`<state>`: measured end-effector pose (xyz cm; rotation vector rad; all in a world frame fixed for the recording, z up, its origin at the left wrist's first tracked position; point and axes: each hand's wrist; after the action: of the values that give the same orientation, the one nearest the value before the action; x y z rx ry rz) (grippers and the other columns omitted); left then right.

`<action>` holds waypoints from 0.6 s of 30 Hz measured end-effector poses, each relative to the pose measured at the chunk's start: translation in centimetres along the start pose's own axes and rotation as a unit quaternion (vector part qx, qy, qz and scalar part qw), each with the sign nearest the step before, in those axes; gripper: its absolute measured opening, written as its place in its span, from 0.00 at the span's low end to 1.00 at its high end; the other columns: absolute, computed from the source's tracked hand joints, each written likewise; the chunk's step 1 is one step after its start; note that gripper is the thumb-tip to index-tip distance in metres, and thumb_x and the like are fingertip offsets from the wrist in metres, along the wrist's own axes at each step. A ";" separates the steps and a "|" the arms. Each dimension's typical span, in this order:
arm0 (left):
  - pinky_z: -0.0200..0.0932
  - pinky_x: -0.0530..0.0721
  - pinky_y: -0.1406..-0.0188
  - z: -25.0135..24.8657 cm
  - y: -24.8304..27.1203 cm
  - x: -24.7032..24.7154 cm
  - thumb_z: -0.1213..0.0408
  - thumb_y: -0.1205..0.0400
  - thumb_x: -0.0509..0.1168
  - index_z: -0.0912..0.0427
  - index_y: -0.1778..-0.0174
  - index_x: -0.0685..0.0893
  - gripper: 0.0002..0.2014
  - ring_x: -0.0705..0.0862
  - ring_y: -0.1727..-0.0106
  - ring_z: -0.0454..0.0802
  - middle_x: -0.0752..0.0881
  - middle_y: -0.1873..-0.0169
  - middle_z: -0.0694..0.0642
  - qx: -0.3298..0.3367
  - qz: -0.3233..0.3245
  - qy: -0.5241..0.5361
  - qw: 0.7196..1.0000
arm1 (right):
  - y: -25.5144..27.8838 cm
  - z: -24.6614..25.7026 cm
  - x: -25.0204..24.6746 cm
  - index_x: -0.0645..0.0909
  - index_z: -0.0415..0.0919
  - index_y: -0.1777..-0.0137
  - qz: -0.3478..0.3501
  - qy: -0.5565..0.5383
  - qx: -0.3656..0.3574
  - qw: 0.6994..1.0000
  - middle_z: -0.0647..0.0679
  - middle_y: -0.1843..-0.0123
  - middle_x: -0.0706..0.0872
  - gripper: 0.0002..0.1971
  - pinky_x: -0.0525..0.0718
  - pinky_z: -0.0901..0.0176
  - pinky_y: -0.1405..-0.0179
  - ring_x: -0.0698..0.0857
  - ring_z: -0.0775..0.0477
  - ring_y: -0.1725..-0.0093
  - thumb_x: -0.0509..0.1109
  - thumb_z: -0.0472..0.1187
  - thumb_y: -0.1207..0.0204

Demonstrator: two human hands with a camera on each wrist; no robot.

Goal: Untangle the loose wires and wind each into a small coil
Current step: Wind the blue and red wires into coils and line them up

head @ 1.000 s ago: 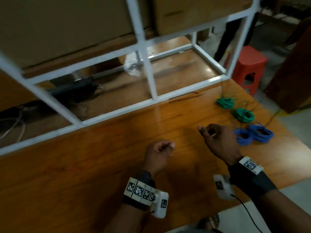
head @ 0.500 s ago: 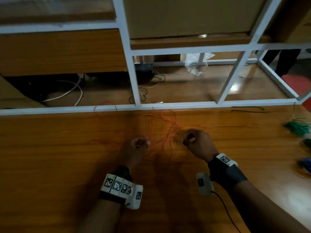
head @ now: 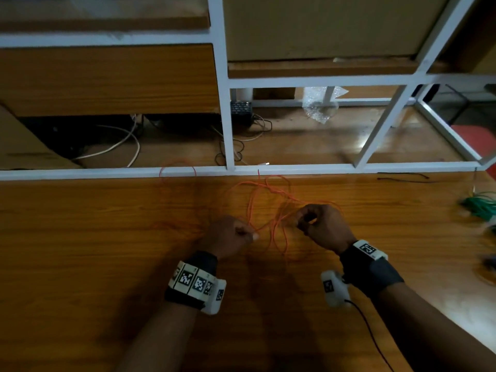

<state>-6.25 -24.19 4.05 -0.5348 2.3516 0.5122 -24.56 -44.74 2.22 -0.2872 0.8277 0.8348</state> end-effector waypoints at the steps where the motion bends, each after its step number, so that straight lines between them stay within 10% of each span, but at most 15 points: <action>1: 0.29 0.75 0.62 -0.2 0.1 -0.5 0.49 0.20 0.75 0.46 0.56 0.91 0.06 0.81 0.59 0.31 0.86 0.60 0.36 0.003 0.034 -0.012 0.999 | -0.1 0.1 0.1 0.88 0.56 0.58 0.013 0.006 0.002 1.000 0.57 0.59 0.92 0.04 0.91 0.43 0.57 0.91 0.52 0.62 0.79 0.53 0.25; 9: 0.48 0.80 0.37 -1.6 -7.3 -4.6 0.56 0.18 0.72 0.58 0.37 0.86 0.16 0.83 0.39 0.53 0.87 0.40 0.55 -0.042 -0.157 -0.060 0.985 | -1.6 2.1 -0.8 0.89 0.48 0.55 0.012 0.007 -0.008 1.000 0.51 0.57 0.93 0.02 0.89 0.51 0.57 0.91 0.52 0.60 0.78 0.43 0.21; 18: 0.48 0.82 0.37 -3.0 -15.1 -2.5 0.50 0.23 0.76 0.51 0.36 0.87 0.21 0.84 0.37 0.53 0.86 0.37 0.52 0.002 -0.045 -0.080 0.996 | -2.0 1.0 -1.2 0.88 0.56 0.59 -0.020 -0.006 0.003 1.000 0.58 0.59 0.92 0.05 0.91 0.44 0.57 0.90 0.57 0.63 0.77 0.47 0.21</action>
<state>1.50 -37.71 4.60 -0.5733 2.1649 0.4898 -22.98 -46.14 3.60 -0.2931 0.8112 0.7954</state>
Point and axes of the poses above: each hand's wrist, its own y-axis away from the middle knuckle, its own x-axis out of the palm, z = x × y
